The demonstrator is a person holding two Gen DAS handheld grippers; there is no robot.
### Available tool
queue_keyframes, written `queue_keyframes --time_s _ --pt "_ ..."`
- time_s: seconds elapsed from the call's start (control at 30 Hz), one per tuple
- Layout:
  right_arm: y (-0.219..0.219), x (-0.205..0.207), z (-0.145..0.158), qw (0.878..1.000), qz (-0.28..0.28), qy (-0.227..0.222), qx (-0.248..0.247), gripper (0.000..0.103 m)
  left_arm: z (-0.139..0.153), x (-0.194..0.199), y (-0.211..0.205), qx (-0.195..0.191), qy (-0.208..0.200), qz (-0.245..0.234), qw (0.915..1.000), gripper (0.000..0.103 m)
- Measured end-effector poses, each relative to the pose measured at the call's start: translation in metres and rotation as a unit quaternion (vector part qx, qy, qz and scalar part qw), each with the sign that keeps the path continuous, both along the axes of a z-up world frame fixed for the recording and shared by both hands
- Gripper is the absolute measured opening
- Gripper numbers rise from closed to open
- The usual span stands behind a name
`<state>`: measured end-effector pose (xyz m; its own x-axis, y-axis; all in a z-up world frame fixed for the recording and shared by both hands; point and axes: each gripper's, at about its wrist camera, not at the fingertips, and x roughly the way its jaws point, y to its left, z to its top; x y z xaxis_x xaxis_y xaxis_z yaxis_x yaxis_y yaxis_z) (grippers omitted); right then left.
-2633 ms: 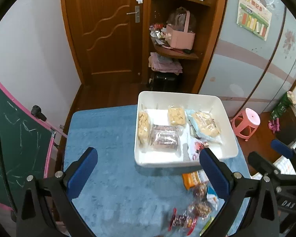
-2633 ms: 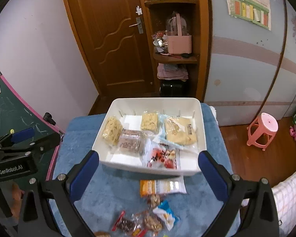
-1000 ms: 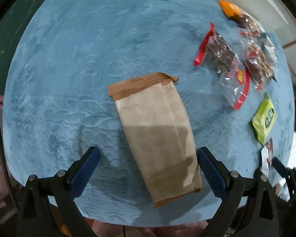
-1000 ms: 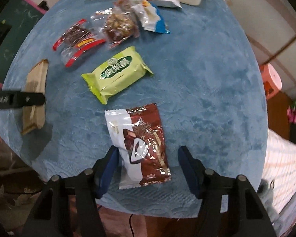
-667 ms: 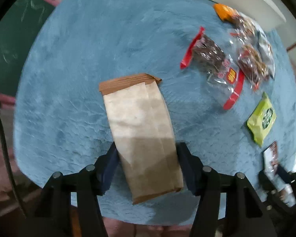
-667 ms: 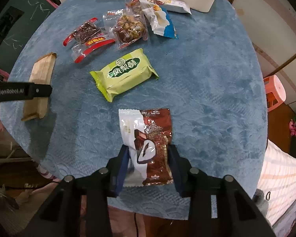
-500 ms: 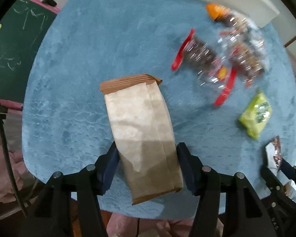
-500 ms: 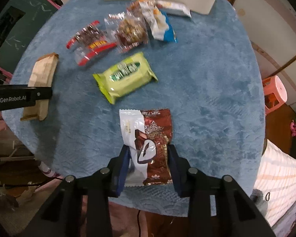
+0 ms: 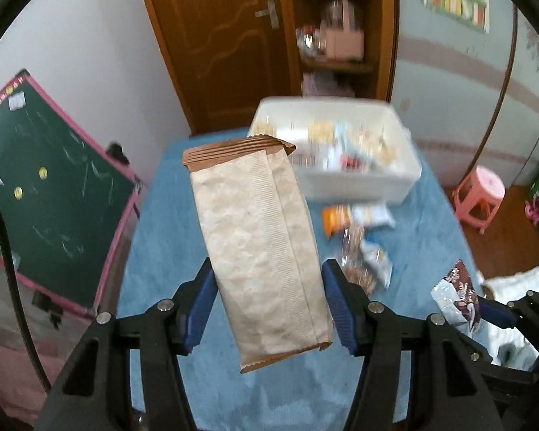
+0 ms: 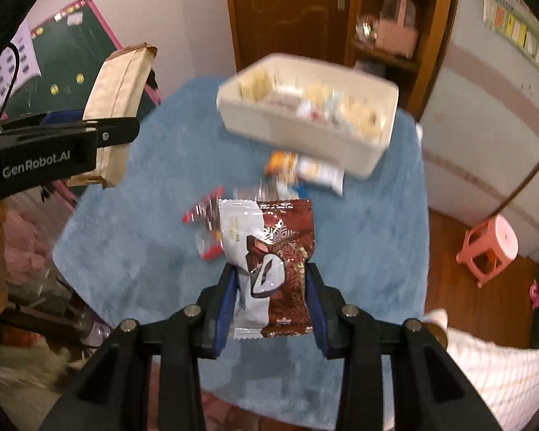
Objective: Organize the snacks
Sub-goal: 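Carry both packets over the white tray and open both tools to release them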
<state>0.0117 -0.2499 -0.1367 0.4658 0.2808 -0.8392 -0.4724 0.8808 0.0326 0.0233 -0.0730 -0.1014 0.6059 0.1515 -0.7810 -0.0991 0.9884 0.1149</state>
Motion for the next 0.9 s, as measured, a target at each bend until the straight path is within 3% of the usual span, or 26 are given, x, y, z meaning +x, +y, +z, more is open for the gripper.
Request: queue_keyframes --time_s 0.5,0.7,0.9 --pt "0.017 0.101 0.149 0.986 -0.057 -0.15 0.051 0.037 0.123 0.111 0.043 -0.01 -0.125 -0.046 0.991 0.057" --pt "0.028 0.164 0.17 0.979 -0.092 -0.169 0.066 0.037 0.149 0.175 0.055 -0.008 -0.15 -0.062 0.9867 0.057" --pt "0.025 0.228 0.159 0.976 -0.136 -0.153 0.076 0.037 0.131 0.242 0.058 -0.005 -0.133 -0.068 0.9887 0.057"
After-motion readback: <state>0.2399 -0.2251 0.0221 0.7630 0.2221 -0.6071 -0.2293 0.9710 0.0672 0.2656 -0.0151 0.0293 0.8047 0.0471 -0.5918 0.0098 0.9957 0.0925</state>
